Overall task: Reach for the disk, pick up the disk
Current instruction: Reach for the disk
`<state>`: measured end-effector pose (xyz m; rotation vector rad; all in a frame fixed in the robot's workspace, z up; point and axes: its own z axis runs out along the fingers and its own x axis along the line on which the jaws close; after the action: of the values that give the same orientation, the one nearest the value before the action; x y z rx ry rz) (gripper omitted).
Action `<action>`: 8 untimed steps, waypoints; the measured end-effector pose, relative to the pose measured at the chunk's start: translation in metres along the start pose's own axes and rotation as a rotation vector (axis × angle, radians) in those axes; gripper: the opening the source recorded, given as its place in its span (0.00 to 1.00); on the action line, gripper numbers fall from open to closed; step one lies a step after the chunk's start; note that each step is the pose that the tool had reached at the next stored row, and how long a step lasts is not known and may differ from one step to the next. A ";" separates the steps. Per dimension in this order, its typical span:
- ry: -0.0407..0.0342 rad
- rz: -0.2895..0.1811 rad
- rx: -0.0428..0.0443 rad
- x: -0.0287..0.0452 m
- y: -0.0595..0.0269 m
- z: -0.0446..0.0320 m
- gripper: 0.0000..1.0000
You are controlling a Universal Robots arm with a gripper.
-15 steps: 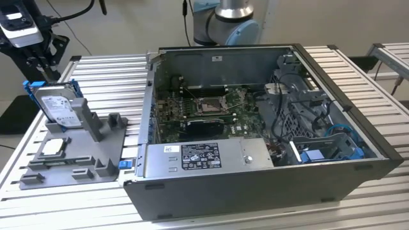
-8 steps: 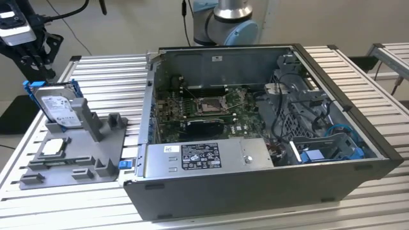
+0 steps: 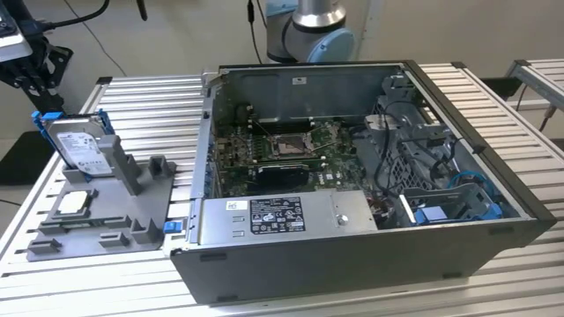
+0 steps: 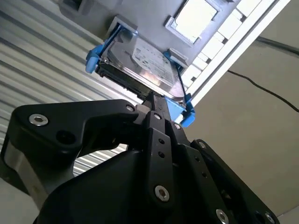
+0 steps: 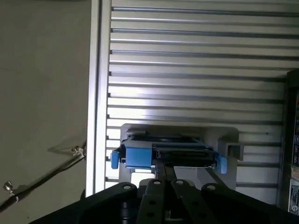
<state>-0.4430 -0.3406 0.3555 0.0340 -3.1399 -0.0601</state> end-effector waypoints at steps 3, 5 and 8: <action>0.0002 -0.001 0.0001 0.0071 0.0023 0.0004 0.00; 0.0000 -0.001 0.0000 0.0103 0.0035 0.0009 0.00; 0.0001 -0.003 0.0000 0.0135 0.0045 0.0012 0.00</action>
<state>-0.4566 -0.3364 0.3545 0.0380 -3.1398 -0.0600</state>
